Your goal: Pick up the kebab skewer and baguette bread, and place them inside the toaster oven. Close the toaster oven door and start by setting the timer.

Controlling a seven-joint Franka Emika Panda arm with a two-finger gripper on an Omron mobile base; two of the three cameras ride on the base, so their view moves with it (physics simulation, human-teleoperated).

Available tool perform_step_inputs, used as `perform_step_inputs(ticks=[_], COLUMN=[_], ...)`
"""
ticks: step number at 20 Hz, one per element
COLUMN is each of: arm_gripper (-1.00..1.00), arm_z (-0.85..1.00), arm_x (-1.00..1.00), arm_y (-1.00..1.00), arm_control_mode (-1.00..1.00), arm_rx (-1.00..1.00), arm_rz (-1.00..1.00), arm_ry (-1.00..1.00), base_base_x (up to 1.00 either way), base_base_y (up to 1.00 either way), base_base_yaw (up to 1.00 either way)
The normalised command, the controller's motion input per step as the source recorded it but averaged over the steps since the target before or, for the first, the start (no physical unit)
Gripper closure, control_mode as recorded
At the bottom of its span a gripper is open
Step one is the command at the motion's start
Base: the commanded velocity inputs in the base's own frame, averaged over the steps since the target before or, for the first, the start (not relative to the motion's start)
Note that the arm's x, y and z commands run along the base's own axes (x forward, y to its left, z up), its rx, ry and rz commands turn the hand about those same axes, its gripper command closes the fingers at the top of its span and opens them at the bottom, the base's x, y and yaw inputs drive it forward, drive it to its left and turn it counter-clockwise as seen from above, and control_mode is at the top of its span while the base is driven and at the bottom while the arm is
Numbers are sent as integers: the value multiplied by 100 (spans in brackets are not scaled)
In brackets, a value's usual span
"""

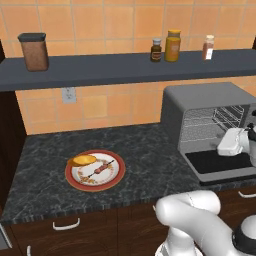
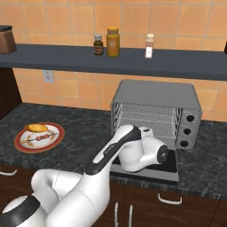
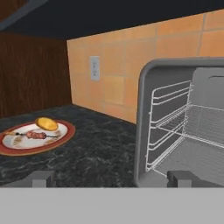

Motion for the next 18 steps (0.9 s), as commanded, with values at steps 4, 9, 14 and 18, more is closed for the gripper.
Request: perform_step_inputs(ticks=[4,9,14,18], arm_gripper=[-100,-100,-100,-100], arm_z=[-5,-20,-28,-34], arm_x=[41,33,42,37], arm_y=[-16,-13,-3,-18], arm_control_mode=[-100,-100,-100,-100], arm_rx=[0,6,15,3], arm_rz=[0,0,0,-2], arm_ry=[0,0,0,0], base_base_x=[0,0,0,0], base_base_y=[0,0,0,0], base_base_yaw=[0,0,0,0])
